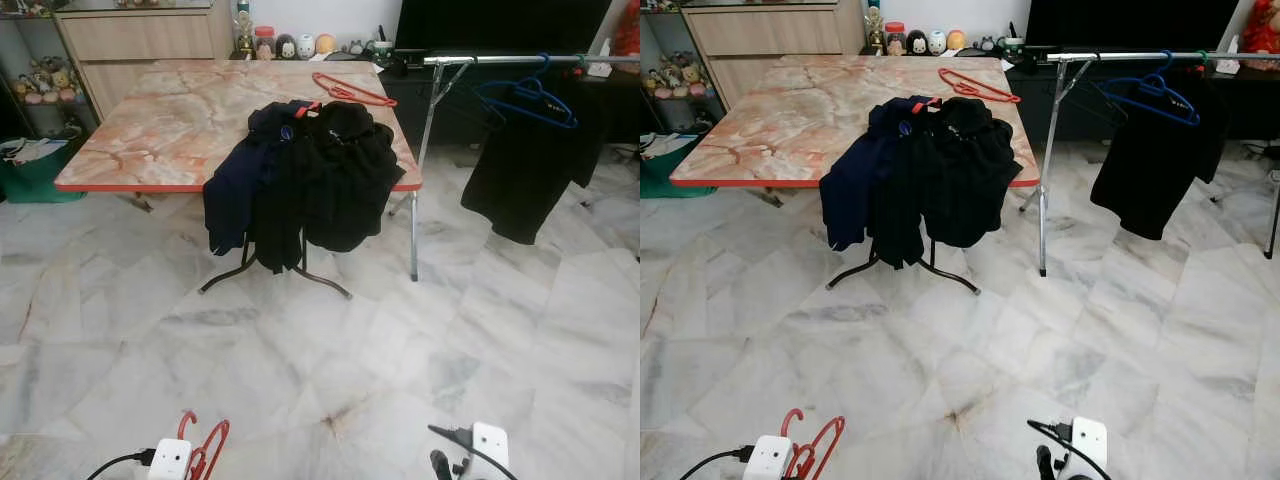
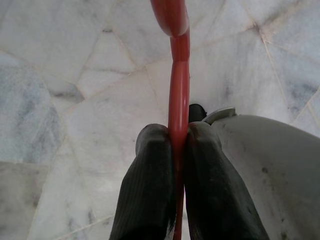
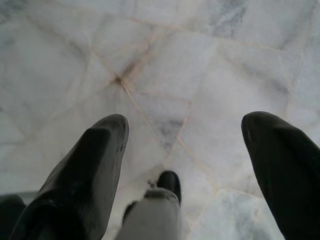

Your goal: Hang hanger

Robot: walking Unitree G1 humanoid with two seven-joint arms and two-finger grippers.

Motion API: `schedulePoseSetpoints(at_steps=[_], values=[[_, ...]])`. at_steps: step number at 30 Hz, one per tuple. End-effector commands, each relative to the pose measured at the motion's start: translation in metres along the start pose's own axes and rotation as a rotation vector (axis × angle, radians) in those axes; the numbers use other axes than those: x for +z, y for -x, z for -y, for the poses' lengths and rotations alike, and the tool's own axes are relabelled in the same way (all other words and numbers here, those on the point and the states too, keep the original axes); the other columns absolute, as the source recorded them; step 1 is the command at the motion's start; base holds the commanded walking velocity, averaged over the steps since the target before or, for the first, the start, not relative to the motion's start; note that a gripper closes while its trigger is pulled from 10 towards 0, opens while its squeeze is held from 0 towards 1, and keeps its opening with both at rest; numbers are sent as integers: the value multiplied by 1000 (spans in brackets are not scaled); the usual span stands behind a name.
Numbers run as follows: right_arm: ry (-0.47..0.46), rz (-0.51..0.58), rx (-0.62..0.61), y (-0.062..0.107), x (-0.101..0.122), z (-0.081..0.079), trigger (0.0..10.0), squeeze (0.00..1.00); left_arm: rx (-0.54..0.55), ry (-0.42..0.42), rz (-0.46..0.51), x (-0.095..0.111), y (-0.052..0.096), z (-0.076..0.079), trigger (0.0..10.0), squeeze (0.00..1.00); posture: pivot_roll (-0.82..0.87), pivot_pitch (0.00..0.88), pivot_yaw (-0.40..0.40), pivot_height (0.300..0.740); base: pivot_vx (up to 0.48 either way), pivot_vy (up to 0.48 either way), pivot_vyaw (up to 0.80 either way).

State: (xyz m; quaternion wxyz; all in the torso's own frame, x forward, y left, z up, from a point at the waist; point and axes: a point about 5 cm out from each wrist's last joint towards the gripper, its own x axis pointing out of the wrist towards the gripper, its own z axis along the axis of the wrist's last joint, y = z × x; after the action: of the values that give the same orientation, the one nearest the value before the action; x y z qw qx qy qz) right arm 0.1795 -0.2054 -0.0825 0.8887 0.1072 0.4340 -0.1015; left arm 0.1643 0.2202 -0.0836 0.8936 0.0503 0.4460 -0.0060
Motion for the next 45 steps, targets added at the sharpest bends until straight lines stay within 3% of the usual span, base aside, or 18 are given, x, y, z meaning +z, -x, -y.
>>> schedulePoseSetpoints(at_steps=[1, 9, 15, 20, 37, 45], values=[[26, 29, 32, -2, 8, -9, 10000, 0, 10, 55, -2, 1, -1, 3, 10000, 0, 21, 0, -15, 716, 0, 0, 0], [22, 41, 61, -3, 11, -14, 10000, 0, 8, 22, -27, -3, -1, 8, 10000, 0, -8, 0, 5, 716, 0, -63, 0], [53, -20, 18, 1, -7, 0, 10000, 0, 10, 37, -57, -13, 1, 10, 10000, 0, -13, 0, 0, 716, 0, -376, 0], [77, -37, 28, 3, -13, 1, 10000, 0, -11, 22, -64, -16, 2, 14, 10000, 0, -8, 0, -2, 716, 0, -374, 0], [99, -38, 50, 1, -9, -4, 10000, 0, -20, 23, -50, -11, 0, 16, 10000, 0, -9, 0, 1, 716, 0, -389, 0], [93, -48, 33, 3, -12, 5, 10000, 0, -23, 37, -53, -12, 0, 19, 10000, 0, -7, 0, -6, 716, 0, -393, 0]])
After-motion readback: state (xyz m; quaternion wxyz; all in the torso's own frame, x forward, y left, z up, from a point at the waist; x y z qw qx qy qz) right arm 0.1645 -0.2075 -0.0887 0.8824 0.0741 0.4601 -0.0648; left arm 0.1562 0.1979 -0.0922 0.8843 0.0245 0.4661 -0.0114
